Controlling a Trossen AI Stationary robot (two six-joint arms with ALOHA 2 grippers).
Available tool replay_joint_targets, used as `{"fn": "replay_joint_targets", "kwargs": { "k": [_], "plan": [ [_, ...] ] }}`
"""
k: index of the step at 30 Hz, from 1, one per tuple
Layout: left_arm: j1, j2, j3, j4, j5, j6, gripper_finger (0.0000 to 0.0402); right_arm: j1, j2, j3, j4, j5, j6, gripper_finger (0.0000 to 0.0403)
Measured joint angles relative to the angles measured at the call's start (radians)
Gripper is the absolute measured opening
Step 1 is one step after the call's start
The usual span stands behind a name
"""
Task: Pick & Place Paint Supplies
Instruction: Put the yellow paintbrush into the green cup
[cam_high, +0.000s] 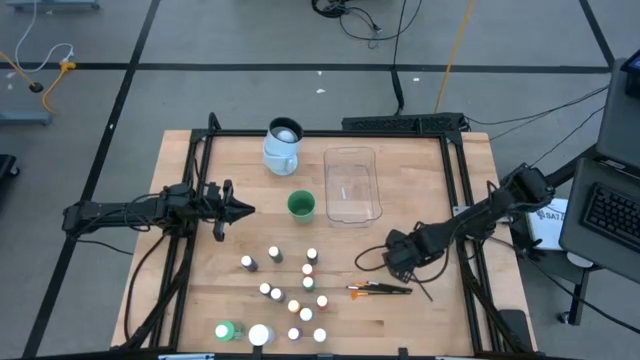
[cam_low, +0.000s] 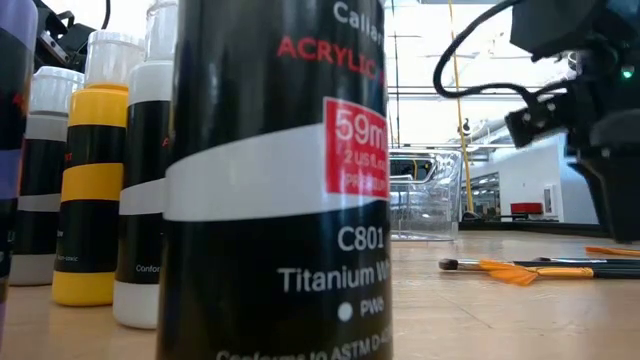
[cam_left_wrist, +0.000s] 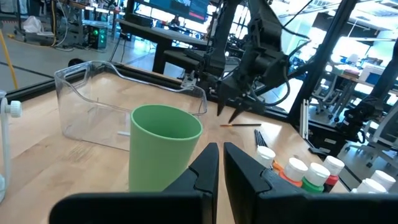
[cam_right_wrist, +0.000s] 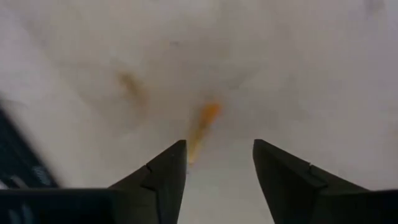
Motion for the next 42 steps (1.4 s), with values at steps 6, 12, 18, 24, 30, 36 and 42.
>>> {"fn": "replay_joint_targets", "kwargs": {
  "k": [6,12,18,24,30,36,42],
  "plan": [
    [0.0,0.0,0.0,-0.002,0.0,0.0,0.0026,-0.001,-0.006,-0.075,0.143,-0.068,0.022,0.0176],
    [0.0,0.0,0.0,-0.002,0.0,0.0,0.0026,0.002,-0.005,-0.118,0.169,-0.067,-0.018,0.0143],
    [0.0,0.0,0.0,-0.001,0.0,0.0,0.0026,-0.011,-0.005,-0.139,0.189,-0.07,-0.086,0.0027],
    [0.0,0.0,0.0,0.002,0.0,0.017,0.0026,-0.022,-0.01,-0.139,0.199,-0.054,-0.131,0.0009],
    [0.0,0.0,0.0,0.008,0.0,0.03,0.0026,-0.023,-0.075,-0.103,0.236,-0.007,-0.201,0.0002],
    [0.0,0.0,0.0,0.012,-0.001,0.125,0.0026,-0.024,-0.177,-0.03,0.451,0.064,-0.426,0.0],
    [0.0,0.0,0.0,0.059,0.002,0.06,0.0026,-0.042,-0.275,-0.009,0.741,0.056,-0.704,0.0]
  ]
}}
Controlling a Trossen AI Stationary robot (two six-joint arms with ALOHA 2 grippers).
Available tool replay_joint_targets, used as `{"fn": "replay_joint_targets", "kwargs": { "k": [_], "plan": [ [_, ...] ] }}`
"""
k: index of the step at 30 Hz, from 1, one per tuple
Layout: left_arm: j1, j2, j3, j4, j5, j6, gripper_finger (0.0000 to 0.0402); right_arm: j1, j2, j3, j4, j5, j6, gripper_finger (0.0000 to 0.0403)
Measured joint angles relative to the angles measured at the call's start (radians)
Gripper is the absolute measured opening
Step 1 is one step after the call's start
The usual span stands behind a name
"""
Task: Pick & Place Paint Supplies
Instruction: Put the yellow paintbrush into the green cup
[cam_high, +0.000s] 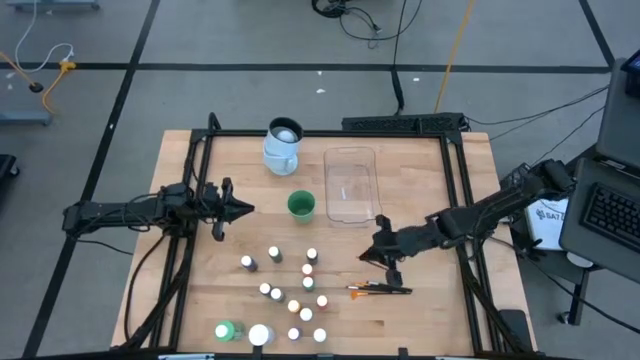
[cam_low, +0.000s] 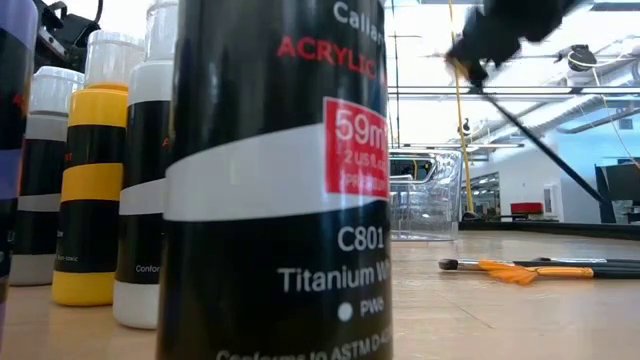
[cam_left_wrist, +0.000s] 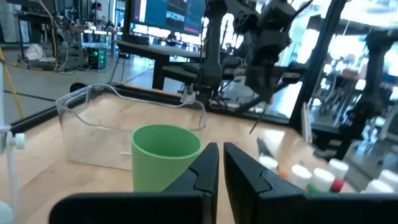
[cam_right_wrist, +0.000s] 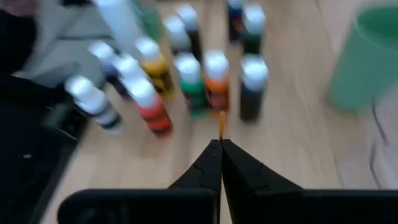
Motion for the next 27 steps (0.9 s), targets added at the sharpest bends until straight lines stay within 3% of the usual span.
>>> {"fn": "replay_joint_targets", "kwargs": {
  "k": [7,12,18,23,27],
  "plan": [
    [0.0,0.001,0.0,0.057,0.0,-0.018,0.0026,-0.054,-0.075,-0.001,0.198,-0.033,-0.257,0.0],
    [0.0,0.0,0.0,0.095,0.0,-0.04,0.0026,-0.118,-0.076,-0.001,0.332,-0.181,-0.414,0.0],
    [-0.001,0.008,0.0,0.089,-0.155,-0.182,0.0026,-0.213,-0.047,-0.001,0.433,-0.251,-0.456,0.0],
    [-0.016,0.094,0.0,0.142,-0.108,-0.208,0.0026,-0.29,0.003,-0.001,0.588,-0.469,-0.513,0.0],
    [-0.071,0.21,0.0,0.286,-0.072,-0.235,0.0026,-0.305,0.026,0.0,0.679,-0.519,-0.708,0.0]
  ]
}}
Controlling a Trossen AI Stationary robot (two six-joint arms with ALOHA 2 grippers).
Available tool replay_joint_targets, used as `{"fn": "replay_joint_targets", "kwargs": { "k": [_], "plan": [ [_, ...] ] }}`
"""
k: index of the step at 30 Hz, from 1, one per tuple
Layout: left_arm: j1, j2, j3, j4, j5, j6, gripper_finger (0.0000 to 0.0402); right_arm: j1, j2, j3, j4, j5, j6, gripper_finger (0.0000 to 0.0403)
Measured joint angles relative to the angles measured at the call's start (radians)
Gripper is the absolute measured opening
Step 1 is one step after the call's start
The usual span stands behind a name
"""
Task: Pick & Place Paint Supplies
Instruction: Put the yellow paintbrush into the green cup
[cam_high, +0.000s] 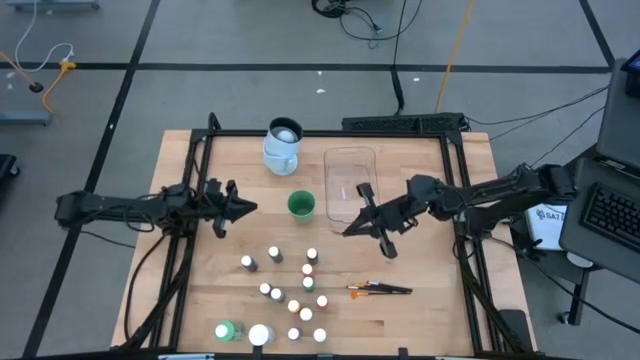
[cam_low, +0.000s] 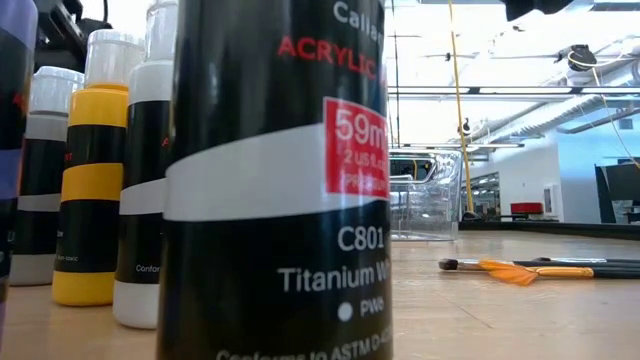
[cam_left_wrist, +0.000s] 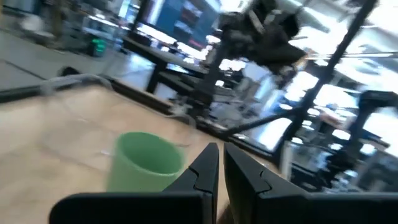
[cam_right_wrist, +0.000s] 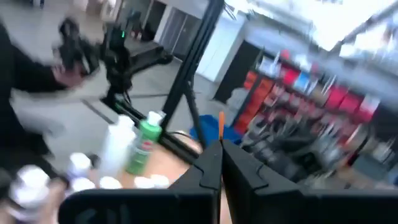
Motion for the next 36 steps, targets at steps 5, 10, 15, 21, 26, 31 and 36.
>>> {"fn": "replay_joint_targets", "kwargs": {
  "k": [5,10,15,21,26,31,36],
  "plan": [
    [-0.076,0.178,0.056,0.145,-0.013,-0.002,0.0026,0.041,0.05,0.008,0.073,-0.003,-0.299,0.0],
    [-0.163,0.396,0.179,0.149,-0.053,0.066,0.0026,0.097,0.088,0.023,0.076,-0.013,-0.456,0.0],
    [-0.222,0.623,0.328,0.162,-0.113,0.08,0.0026,0.134,0.103,0.023,0.067,-0.076,-0.61,0.0],
    [-0.271,0.866,0.509,0.155,-0.096,0.1,0.0027,0.205,0.102,0.023,0.056,0.09,-0.823,0.0],
    [-0.299,0.983,0.607,0.154,-0.088,0.16,0.0064,0.29,0.104,0.023,-0.006,0.364,-1.013,0.0],
    [-0.269,1.008,0.644,0.157,-0.114,0.164,0.0157,0.344,0.104,0.023,-0.036,0.423,-1.031,0.0],
    [-0.22,1.009,0.661,0.164,-0.114,0.012,0.0257,0.37,0.117,0.023,-0.072,0.475,-1.137,0.0]
  ]
}}
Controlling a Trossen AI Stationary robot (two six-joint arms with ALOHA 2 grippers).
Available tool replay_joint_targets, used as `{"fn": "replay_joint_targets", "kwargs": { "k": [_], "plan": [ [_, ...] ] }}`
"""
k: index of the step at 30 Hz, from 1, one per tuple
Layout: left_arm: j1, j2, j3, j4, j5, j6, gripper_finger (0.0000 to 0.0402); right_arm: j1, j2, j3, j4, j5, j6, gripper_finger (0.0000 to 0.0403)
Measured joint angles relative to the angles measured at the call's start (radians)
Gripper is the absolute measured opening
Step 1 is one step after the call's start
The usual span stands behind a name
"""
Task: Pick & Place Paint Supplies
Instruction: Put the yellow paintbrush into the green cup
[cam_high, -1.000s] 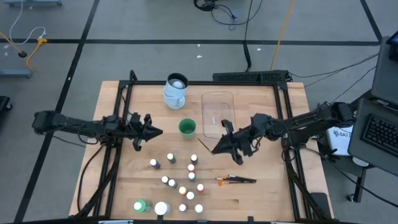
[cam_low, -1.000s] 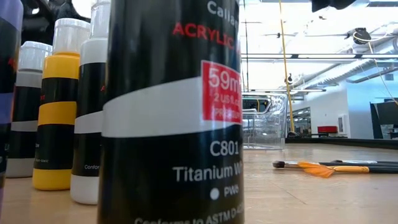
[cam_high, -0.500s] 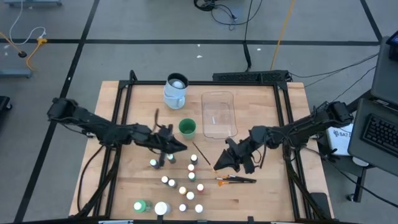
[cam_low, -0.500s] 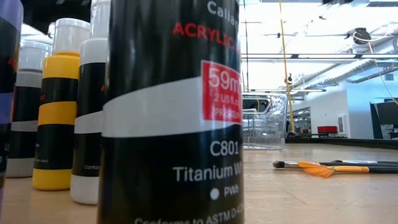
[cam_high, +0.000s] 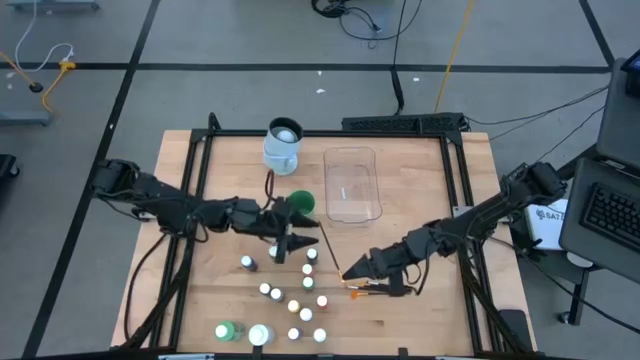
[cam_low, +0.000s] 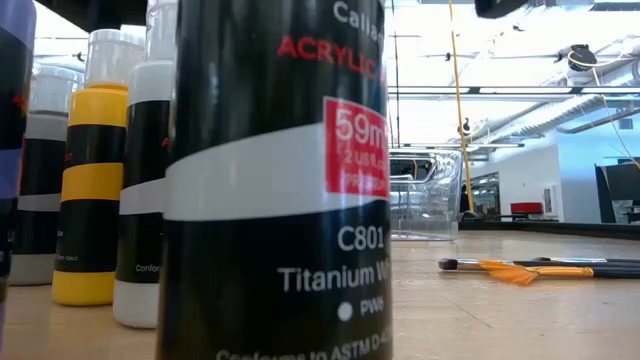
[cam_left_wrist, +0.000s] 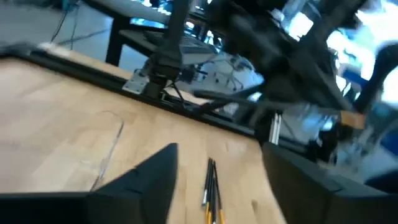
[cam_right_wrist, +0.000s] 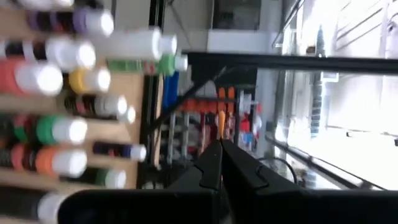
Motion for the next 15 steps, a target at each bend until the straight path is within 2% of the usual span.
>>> {"fn": "replay_joint_targets", "kwargs": {
  "k": [2,4,7,15],
  "plan": [
    [0.012,0.0,0.006,0.014,0.023,-0.04,0.0283,0.002,0.013,0.0,0.012,0.048,-0.044,0.0],
    [0.013,0.0,0.006,0.046,0.029,-0.063,0.0299,0.004,0.032,0.0,0.045,0.052,-0.091,0.0],
    [0.008,0.0,0.006,0.072,0.032,-0.068,0.0306,0.005,0.09,0.0,0.126,0.059,-0.169,0.0],
    [-0.007,0.0,0.006,0.121,0.01,-0.049,0.0261,-0.014,0.235,0.0,0.274,0.187,-0.353,0.0]
  ]
}}
